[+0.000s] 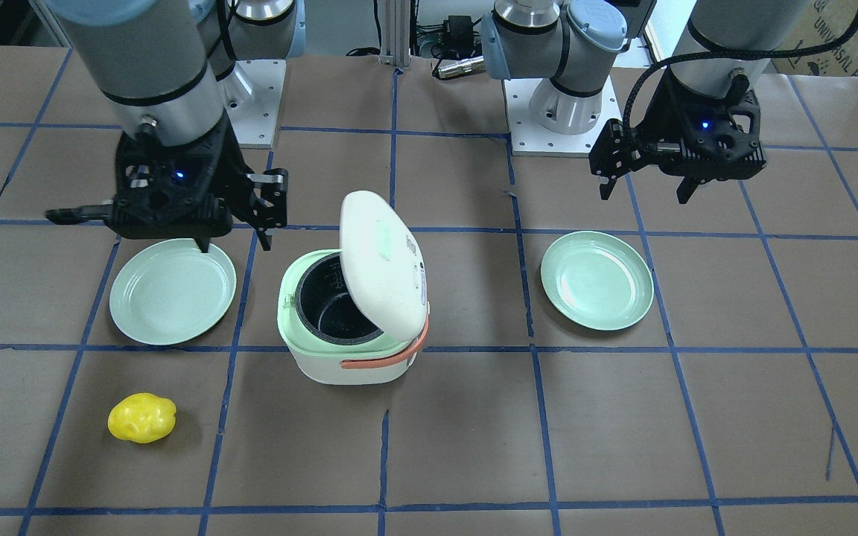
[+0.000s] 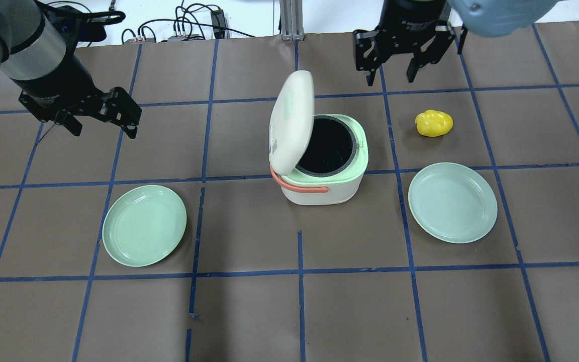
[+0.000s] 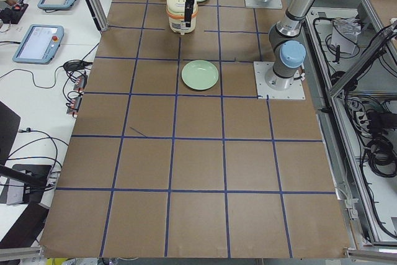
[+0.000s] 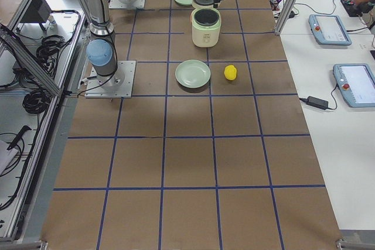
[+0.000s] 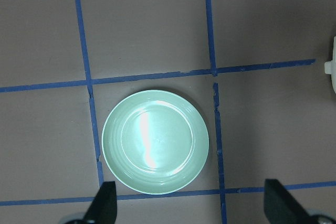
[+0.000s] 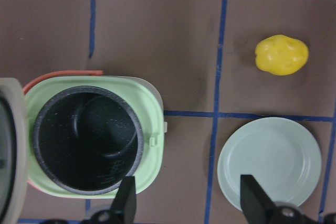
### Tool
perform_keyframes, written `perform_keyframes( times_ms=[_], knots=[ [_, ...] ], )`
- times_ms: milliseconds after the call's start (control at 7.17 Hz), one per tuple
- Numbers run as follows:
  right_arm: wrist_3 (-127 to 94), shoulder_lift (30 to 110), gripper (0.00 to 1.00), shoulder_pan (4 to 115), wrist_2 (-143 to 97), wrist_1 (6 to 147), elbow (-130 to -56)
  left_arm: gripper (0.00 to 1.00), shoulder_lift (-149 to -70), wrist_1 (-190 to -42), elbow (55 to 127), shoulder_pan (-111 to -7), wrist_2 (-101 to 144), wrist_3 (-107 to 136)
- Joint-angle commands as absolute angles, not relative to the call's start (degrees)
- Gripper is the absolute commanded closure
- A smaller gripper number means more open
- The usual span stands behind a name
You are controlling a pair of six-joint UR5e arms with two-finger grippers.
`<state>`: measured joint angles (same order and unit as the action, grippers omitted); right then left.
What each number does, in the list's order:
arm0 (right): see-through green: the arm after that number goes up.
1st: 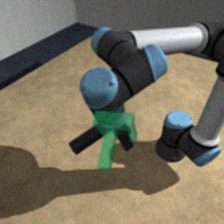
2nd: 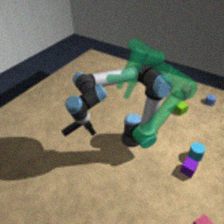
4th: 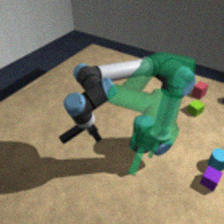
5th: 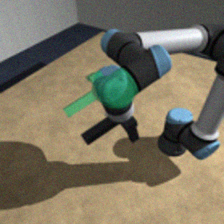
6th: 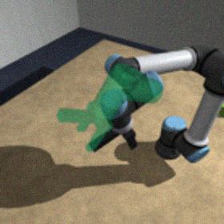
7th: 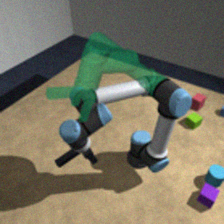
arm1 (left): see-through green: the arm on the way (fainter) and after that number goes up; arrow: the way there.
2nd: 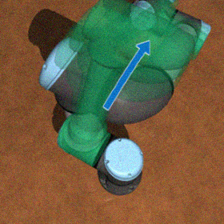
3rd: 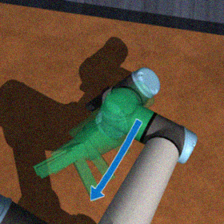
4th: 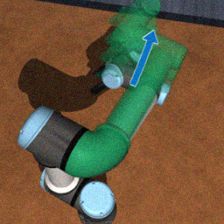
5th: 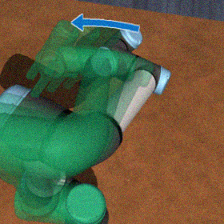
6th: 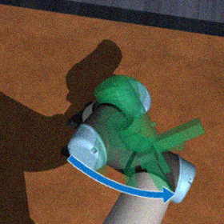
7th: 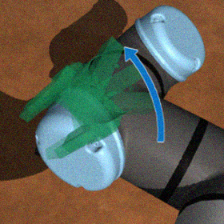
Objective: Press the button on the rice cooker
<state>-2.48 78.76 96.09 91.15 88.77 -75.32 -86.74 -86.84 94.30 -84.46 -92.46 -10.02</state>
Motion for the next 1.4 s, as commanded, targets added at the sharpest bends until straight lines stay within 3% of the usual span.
perform_keyframes(
  times_ms=[0,1256],
  knots=[
    [1.76,78.75,0.0,90.99,92.46,86.22,-74.79,0.0,-86.75,-86.84,94.31,-84.46,-92.46,-10.02],
    [1.67,78.58,0.0,91.41,90.88,86.31,-76.64,0.0,-86.75,-86.84,94.31,-84.46,-92.46,-10.02]
  ],
)
